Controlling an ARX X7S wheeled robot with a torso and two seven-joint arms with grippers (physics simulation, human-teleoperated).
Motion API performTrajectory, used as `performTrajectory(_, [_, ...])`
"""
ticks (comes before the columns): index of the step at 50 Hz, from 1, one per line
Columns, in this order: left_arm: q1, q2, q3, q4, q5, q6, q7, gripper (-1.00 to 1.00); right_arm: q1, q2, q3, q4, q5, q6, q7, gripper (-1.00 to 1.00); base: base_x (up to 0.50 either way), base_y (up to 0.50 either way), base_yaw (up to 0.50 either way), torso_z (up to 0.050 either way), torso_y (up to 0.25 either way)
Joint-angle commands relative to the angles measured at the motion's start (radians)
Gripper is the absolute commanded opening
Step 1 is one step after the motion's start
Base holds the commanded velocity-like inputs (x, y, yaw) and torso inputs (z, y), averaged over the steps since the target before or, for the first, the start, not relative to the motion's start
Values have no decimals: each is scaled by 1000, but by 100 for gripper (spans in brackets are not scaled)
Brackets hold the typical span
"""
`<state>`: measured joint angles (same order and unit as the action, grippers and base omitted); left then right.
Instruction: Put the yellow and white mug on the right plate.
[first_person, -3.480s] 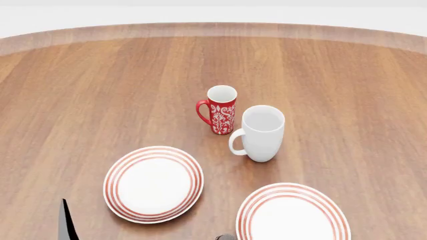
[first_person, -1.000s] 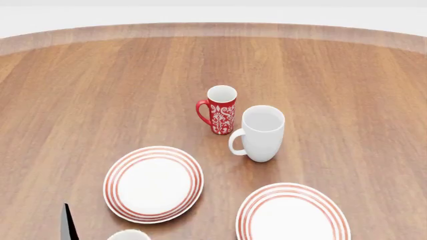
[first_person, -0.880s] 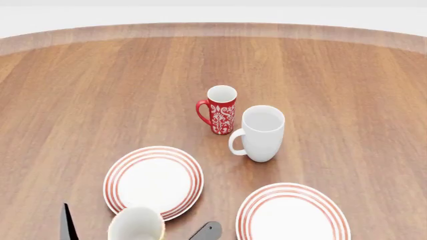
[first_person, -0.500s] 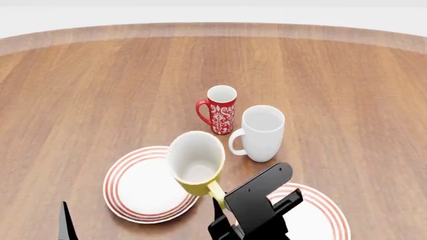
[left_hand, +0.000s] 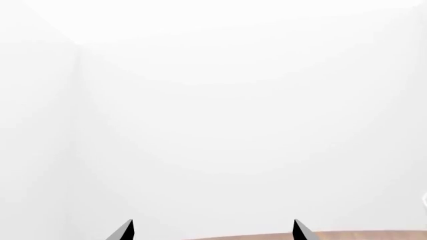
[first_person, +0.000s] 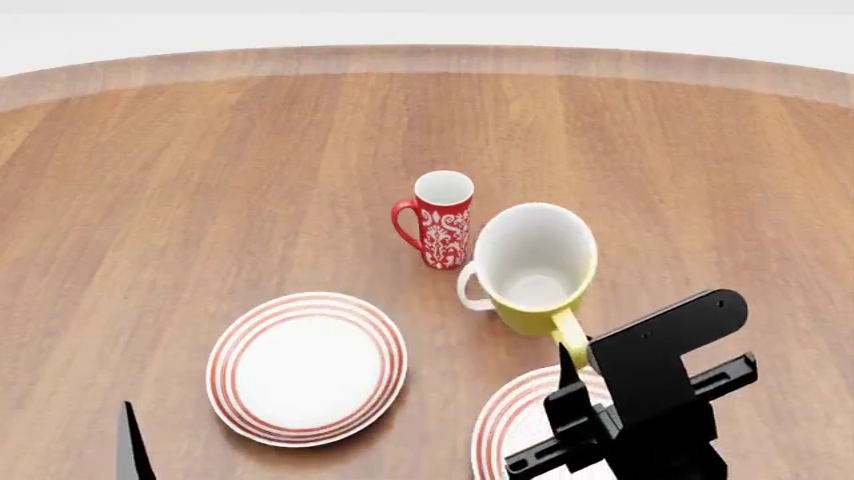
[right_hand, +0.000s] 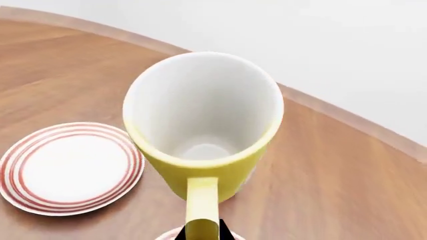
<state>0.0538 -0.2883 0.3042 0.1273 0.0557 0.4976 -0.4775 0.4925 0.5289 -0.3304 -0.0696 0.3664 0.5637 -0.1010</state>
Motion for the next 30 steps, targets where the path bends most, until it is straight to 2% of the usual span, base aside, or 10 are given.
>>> performTrajectory(1, [0, -2, 5, -1, 5, 1, -5, 100, -1, 37, 45, -21, 32, 45, -1, -100, 0, 0, 0, 0, 0])
performTrajectory(17, [3, -7, 13, 4, 9, -3, -9, 100, -27, 127, 98, -50, 99, 141, -31, -100, 0, 0, 0, 0, 0])
performTrajectory(30, [4, -12, 17, 7, 11, -6, -13, 100, 7, 180, 39, 1, 92, 161, -129, -100, 0, 0, 0, 0, 0])
